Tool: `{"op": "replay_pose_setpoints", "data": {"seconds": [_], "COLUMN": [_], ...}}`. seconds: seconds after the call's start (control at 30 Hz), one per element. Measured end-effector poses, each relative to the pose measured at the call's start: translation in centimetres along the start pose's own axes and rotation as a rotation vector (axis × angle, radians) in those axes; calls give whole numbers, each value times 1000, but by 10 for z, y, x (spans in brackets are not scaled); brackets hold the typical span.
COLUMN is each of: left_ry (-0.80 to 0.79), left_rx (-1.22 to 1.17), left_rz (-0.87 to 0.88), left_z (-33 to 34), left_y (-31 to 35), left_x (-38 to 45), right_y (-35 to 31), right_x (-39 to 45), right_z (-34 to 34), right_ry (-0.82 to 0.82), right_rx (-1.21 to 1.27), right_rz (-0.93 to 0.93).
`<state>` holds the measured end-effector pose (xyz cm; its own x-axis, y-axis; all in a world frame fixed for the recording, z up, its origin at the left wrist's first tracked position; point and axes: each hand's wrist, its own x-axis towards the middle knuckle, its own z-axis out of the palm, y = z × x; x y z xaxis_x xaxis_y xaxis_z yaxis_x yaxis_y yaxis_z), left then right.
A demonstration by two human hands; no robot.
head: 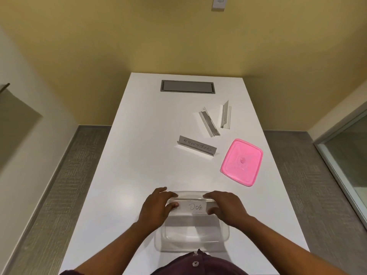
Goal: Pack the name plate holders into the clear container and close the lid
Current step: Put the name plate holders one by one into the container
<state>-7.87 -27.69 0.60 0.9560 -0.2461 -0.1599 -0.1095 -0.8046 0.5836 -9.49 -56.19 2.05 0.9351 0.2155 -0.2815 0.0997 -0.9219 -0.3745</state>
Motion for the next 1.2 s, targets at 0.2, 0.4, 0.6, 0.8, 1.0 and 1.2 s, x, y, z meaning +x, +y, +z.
{"op": "replay_pose_setpoints", "data": {"seconds": [0.2,0.4,0.6,0.8,1.0,1.2], "left_ry": [-54,-205,-243,-220,-233,-204], "left_rx": [319,483,471,487,508,500], "left_rz": [178,-26,-183,-229,-209,-191], "left_z": [17,26,37,45,48,54], "left_y": [-8,6,7,10,6,1], "left_x": [6,11,14,19,20,15], "right_y": [-3,-4,-11,-5,-4,-4], "right_x": [-1,4,16,23,22,24], "right_z": [19,39,53,61,68,74], "right_ry": [-51,-79,-58,-48,-30,-13], "right_rx": [-35,-45,-99,-123,-154,-208], "right_rz": [27,41,52,68,88,99]}}
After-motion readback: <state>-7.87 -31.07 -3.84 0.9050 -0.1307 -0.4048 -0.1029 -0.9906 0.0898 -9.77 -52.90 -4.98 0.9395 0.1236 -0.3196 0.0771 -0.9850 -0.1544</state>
